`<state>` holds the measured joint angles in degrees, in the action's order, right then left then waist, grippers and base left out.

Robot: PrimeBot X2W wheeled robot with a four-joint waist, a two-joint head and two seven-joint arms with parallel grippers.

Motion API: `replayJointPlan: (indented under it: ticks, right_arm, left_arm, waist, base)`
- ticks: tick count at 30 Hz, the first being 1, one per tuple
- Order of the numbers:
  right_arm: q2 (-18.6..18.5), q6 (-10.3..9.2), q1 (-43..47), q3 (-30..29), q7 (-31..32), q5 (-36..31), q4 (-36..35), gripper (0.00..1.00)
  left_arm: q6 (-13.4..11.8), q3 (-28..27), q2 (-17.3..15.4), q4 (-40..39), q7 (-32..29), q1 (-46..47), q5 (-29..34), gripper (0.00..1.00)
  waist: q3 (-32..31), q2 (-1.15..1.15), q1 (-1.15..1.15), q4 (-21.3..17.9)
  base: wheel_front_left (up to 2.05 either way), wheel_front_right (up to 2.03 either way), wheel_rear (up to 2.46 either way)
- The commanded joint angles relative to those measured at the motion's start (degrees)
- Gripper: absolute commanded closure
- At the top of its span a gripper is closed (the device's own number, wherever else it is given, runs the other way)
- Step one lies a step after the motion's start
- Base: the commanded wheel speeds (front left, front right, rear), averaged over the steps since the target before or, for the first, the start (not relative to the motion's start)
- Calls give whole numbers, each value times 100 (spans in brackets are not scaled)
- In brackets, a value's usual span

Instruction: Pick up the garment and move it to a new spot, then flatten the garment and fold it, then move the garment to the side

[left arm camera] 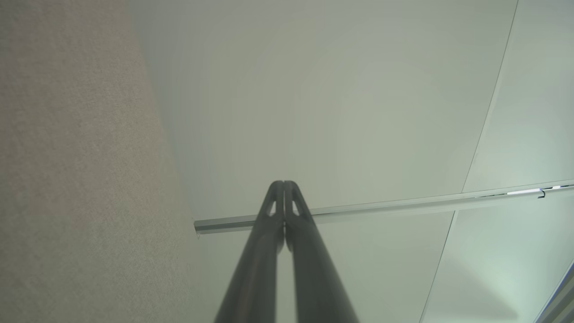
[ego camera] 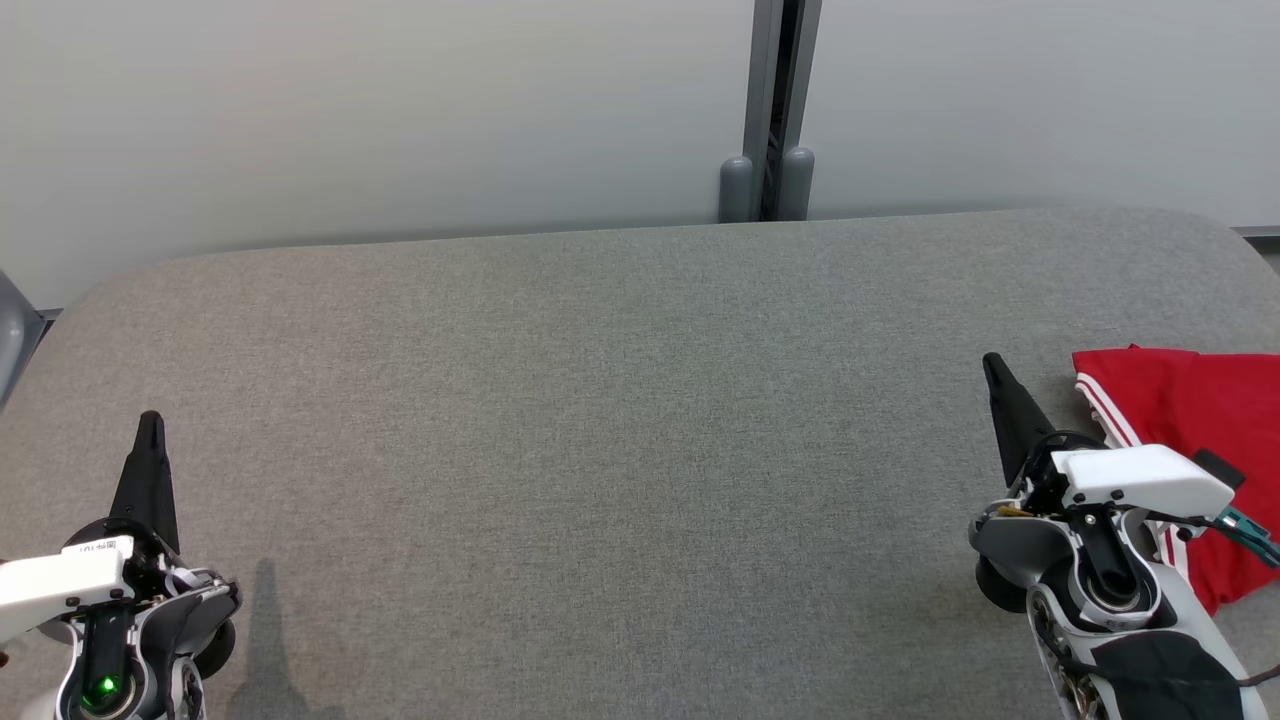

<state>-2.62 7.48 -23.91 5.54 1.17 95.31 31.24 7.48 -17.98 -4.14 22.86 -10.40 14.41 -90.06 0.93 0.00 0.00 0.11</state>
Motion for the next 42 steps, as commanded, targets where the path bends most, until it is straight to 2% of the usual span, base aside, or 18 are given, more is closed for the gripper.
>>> replayJointPlan:
  ticks: [1, 42]
  right_arm:
    - [-48, 2, -19, -7, 15, 25, 11, 100]
    - [-48, 2, -19, -6, 14, 26, 11, 100]
  left_arm:
    - [30, -26, -4, -2, -14, 90, -14, 100]
    - [29, -42, 7, -5, -24, 96, 6, 100]
  waist:
    - [0, 0, 0, 0]
    - [0, 0, 0, 0]
  base:
    - [0, 0, 0]
    - [0, 0, 0]
